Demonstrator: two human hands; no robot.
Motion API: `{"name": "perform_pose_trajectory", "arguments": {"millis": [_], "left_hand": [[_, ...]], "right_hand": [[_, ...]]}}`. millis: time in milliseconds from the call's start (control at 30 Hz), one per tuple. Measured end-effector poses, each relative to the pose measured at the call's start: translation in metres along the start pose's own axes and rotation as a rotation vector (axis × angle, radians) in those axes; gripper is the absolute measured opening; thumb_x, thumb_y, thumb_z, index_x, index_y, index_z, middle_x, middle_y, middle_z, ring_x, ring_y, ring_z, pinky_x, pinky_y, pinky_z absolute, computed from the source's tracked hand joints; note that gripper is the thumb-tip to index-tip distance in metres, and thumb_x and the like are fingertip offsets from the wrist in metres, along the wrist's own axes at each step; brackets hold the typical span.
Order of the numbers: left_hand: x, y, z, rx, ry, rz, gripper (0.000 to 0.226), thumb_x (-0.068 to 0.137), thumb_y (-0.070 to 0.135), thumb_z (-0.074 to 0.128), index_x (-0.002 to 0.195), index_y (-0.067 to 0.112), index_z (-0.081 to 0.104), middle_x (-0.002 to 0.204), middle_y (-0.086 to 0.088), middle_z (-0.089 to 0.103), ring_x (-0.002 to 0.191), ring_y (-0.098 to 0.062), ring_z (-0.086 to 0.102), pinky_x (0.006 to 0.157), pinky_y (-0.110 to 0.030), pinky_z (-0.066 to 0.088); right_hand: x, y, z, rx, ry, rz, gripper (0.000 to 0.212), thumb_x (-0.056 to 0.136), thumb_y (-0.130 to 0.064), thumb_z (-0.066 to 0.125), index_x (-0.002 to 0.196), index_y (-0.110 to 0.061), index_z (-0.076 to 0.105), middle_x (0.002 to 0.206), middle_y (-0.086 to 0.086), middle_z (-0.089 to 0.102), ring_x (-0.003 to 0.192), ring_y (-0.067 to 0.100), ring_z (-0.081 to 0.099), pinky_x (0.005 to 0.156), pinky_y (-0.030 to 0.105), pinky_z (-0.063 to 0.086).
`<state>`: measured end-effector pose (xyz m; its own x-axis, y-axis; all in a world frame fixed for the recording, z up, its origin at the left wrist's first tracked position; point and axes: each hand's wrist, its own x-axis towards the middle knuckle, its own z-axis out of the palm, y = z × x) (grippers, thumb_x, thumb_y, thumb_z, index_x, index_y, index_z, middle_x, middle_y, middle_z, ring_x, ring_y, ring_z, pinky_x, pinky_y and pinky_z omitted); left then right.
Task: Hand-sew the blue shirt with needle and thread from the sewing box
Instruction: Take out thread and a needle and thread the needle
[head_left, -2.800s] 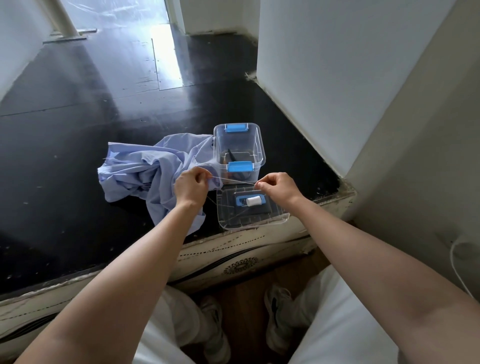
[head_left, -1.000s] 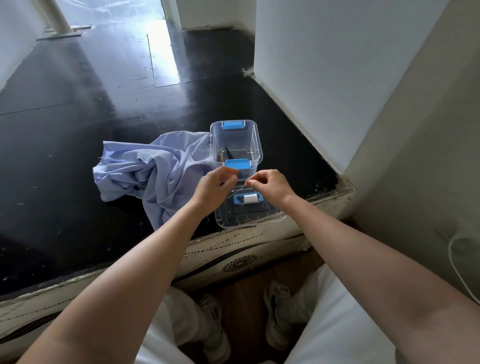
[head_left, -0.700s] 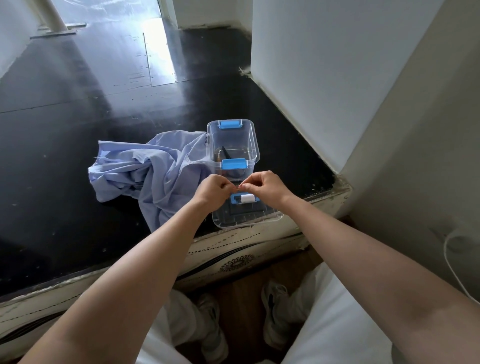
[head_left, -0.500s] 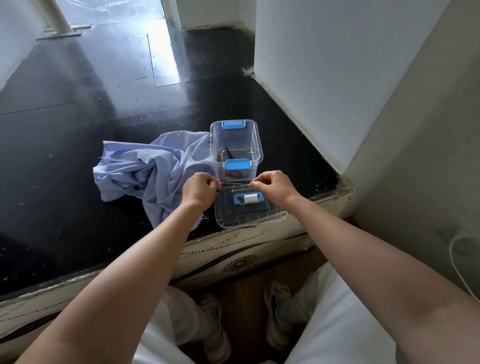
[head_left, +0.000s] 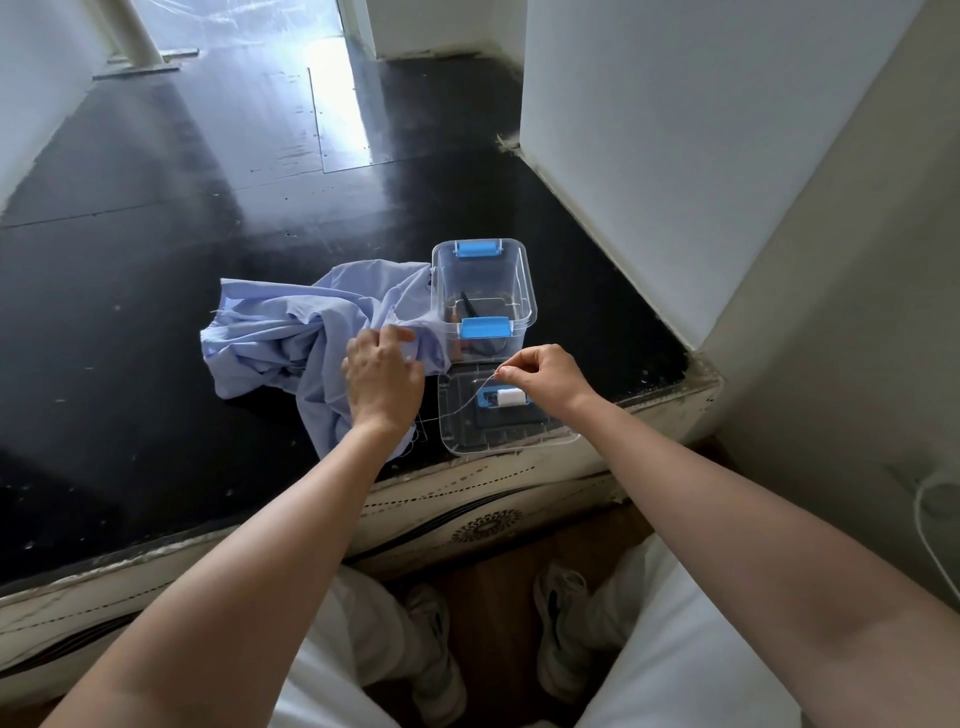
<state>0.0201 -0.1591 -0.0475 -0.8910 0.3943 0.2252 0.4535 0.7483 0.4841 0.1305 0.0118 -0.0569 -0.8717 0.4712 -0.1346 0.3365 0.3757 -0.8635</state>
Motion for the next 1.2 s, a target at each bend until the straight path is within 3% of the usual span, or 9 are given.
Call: {"name": "perform_pose_trajectory", "arguments": {"millis": [67,133,267,333,467,600,733,1067,1200], "left_hand": [[-0.002,0.013,0.003,-0.162,0.015,0.114,0.023,0.09,0.011,0.056,0.111,0.013,0.063,0.112,-0.011,0.059,0.108,-0.028,0.051,0.096,-0.037,0.038],[-0.005,0.026,0.01,-0.297,-0.147,0.158,0.018,0.09,0.009,0.059,0.107,0.01,0.064,0.108,-0.01,0.059,0.101,-0.026,0.055,0.092,-0.038,0.045],[-0.011,0.041,0.022,-0.458,-0.573,-0.058,0.011,0.095,0.016,0.058,0.099,0.007,0.062,0.096,-0.013,0.064,0.083,-0.019,0.061,0.079,-0.035,0.055],[-0.015,0.042,0.024,-0.557,-0.633,-0.141,0.008,0.098,0.017,0.056,0.097,0.01,0.06,0.093,-0.013,0.064,0.079,-0.023,0.062,0.076,-0.038,0.058],[-0.012,0.037,0.021,-0.492,-0.52,-0.107,0.017,0.098,0.017,0.056,0.107,0.004,0.06,0.084,-0.008,0.06,0.069,-0.016,0.056,0.057,-0.024,0.048],[-0.006,0.032,0.015,-0.517,-0.452,-0.116,0.008,0.095,0.016,0.059,0.098,0.01,0.062,0.094,-0.015,0.067,0.091,-0.03,0.066,0.08,-0.041,0.057],[-0.008,0.03,0.014,-0.526,-0.439,-0.101,0.008,0.093,0.016,0.063,0.097,0.01,0.065,0.092,-0.013,0.068,0.092,-0.031,0.066,0.081,-0.039,0.057],[0.0,0.023,0.026,-0.386,-0.323,-0.029,0.009,0.088,0.024,0.07,0.091,0.016,0.073,0.079,-0.002,0.069,0.08,-0.021,0.066,0.078,-0.039,0.058],[0.003,0.017,0.04,-0.322,-0.307,-0.021,0.014,0.087,0.025,0.072,0.094,0.012,0.075,0.077,0.002,0.066,0.068,-0.009,0.057,0.071,-0.027,0.053]], "right_hand": [[-0.001,0.0,-0.001,0.003,-0.007,-0.001,0.017,0.091,-0.021,0.067,0.1,-0.007,0.07,0.091,0.003,0.068,0.091,0.016,0.064,0.083,0.027,0.054],[-0.003,-0.001,-0.001,0.008,-0.011,-0.01,0.018,0.092,-0.021,0.066,0.101,-0.006,0.07,0.089,0.003,0.066,0.089,0.015,0.063,0.081,0.026,0.053],[-0.006,-0.004,-0.001,0.018,-0.033,-0.021,0.015,0.092,-0.02,0.065,0.099,-0.007,0.069,0.085,0.0,0.065,0.086,0.014,0.063,0.079,0.024,0.052],[-0.006,-0.005,-0.001,0.023,-0.046,-0.029,0.012,0.093,-0.02,0.065,0.096,-0.009,0.069,0.085,0.001,0.066,0.086,0.015,0.063,0.079,0.025,0.053],[-0.006,-0.002,-0.003,0.042,-0.063,-0.018,0.013,0.096,-0.017,0.06,0.103,-0.009,0.067,0.087,-0.001,0.063,0.084,0.011,0.06,0.074,0.021,0.049],[-0.007,0.0,-0.005,0.159,-0.089,0.066,0.024,0.103,-0.01,0.039,0.114,-0.01,0.06,0.082,0.002,0.057,0.073,0.007,0.054,0.065,0.018,0.045],[-0.008,0.002,-0.006,0.173,-0.091,0.082,0.027,0.104,-0.009,0.035,0.117,-0.008,0.058,0.08,0.004,0.055,0.07,0.007,0.052,0.063,0.018,0.044],[0.0,0.014,-0.006,0.103,-0.052,0.004,0.01,0.095,-0.013,0.06,0.101,-0.009,0.068,0.086,0.0,0.063,0.08,0.008,0.059,0.07,0.018,0.047],[0.009,0.027,0.002,0.061,-0.019,0.024,0.009,0.091,-0.02,0.067,0.093,-0.012,0.068,0.084,-0.002,0.064,0.08,0.008,0.06,0.071,0.019,0.048]]}}
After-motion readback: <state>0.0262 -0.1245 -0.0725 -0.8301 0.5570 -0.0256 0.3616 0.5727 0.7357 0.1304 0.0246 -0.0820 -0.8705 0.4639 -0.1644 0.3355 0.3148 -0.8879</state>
